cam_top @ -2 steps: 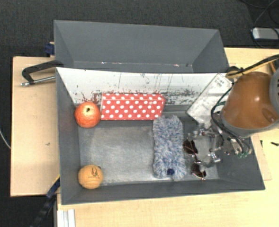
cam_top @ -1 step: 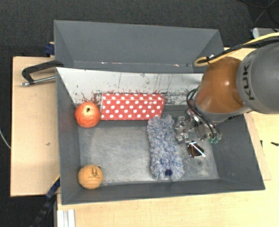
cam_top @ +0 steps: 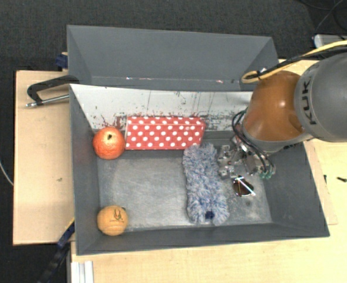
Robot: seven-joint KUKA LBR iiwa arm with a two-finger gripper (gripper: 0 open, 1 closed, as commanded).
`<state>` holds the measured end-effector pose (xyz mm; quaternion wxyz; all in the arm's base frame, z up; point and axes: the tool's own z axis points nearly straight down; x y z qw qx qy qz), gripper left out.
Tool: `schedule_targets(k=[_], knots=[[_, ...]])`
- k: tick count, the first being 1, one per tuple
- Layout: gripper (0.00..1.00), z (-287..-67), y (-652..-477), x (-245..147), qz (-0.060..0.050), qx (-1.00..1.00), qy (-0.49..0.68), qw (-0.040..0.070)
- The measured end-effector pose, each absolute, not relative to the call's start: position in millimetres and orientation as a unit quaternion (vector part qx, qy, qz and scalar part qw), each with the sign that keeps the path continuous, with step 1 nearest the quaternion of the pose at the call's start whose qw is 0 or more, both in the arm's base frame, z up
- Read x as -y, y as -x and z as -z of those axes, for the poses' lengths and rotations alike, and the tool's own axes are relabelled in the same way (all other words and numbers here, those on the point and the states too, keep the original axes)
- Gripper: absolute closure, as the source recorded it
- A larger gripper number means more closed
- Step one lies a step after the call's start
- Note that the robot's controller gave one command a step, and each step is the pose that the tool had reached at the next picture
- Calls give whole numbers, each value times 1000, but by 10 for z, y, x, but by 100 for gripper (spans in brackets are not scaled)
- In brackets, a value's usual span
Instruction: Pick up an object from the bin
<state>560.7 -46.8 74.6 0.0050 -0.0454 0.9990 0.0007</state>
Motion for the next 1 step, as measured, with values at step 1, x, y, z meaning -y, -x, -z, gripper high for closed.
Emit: schedule_targets(k=[1], knots=[[100, -2433, -5651, -3, 0, -997, 83, 6]])
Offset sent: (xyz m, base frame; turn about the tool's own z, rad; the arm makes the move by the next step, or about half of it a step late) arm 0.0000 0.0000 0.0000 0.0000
